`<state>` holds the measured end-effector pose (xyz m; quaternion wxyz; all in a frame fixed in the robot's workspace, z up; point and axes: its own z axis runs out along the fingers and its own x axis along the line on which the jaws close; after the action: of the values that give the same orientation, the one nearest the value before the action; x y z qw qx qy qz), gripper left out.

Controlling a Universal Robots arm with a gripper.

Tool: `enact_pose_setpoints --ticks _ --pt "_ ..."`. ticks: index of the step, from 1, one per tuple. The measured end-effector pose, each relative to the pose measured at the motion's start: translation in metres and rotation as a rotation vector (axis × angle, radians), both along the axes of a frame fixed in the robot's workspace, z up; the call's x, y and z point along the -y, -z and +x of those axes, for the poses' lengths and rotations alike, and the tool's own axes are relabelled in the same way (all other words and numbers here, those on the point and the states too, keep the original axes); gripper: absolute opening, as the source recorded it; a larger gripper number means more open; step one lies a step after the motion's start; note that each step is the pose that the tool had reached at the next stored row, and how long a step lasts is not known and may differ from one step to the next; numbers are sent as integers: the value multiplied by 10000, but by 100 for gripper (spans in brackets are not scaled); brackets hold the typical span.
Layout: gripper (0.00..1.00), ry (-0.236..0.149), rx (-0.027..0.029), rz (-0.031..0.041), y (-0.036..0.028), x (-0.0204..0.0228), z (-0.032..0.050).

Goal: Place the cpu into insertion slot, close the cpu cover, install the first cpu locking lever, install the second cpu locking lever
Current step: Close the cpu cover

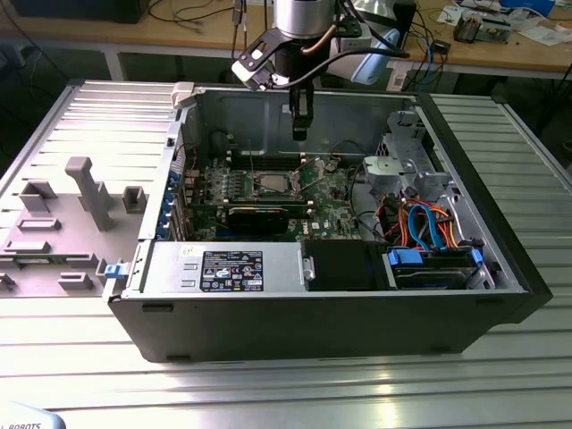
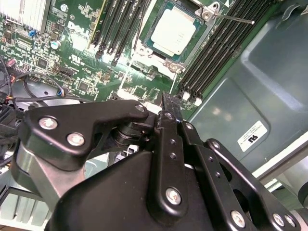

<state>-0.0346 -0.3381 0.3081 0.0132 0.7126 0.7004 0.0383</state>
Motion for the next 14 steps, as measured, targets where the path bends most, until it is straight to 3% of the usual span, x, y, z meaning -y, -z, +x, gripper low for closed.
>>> enact_pose_setpoints --ticks 14 --pt "11 1 0 1 0 0 54"
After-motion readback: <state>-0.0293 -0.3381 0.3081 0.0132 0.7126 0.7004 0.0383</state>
